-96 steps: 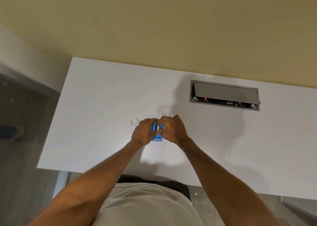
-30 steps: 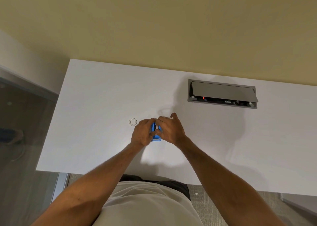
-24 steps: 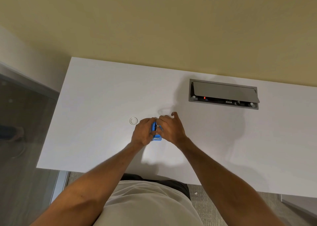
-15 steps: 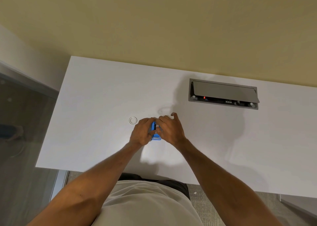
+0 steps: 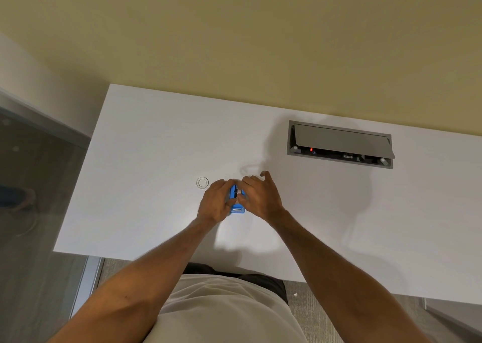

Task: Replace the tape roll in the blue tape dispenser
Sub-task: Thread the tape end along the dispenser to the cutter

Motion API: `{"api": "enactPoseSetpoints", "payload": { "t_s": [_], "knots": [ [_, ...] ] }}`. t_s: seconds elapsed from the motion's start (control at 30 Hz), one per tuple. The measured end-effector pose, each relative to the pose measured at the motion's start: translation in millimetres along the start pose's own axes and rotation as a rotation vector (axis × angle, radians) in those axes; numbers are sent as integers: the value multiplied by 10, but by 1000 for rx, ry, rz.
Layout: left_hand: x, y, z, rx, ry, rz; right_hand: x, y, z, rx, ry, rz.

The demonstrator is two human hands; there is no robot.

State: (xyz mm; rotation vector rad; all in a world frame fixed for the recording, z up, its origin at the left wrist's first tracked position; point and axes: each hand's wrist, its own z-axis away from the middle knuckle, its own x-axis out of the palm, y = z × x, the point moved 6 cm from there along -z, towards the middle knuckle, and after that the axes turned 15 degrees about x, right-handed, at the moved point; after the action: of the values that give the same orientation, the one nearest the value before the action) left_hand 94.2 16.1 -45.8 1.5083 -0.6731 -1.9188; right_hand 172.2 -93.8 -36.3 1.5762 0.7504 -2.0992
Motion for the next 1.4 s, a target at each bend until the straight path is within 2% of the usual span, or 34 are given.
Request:
{"api": "enactPoseSetpoints", "payload": {
  "t_s": [0.07, 0.2, 0.3, 0.47, 0.63, 0.8, 0.97, 1.2, 1.4],
  "knots": [
    [-3, -3, -4, -7, -1, -18, 15, -22, -8, 6, -28, 34],
    [17, -19, -17, 2, -5, -49, -31, -57, -26, -1, 44, 53],
    [11, -8, -31, -2, -11, -77, 59, -30, -44, 25, -68, 66],
    [39, -18, -19, -4, -16, -106, 40, -15, 1, 5, -11, 50],
    [53, -30, -20, -39, -70, -116, 71, -21, -37, -4, -68, 64],
    [41, -17, -7, -31, -51, -75, 14, -27, -8, -26, -7, 28],
    [26, 2, 1, -32, -67, -78, 39, -36, -23, -58, -53, 84],
    [13, 7, -10, -3, -72, -100, 17, -26, -44, -71, -22, 52],
    [33, 5, -23, 36, -91, -103, -29, 1, 3, -81, 50, -10]
  ]
}}
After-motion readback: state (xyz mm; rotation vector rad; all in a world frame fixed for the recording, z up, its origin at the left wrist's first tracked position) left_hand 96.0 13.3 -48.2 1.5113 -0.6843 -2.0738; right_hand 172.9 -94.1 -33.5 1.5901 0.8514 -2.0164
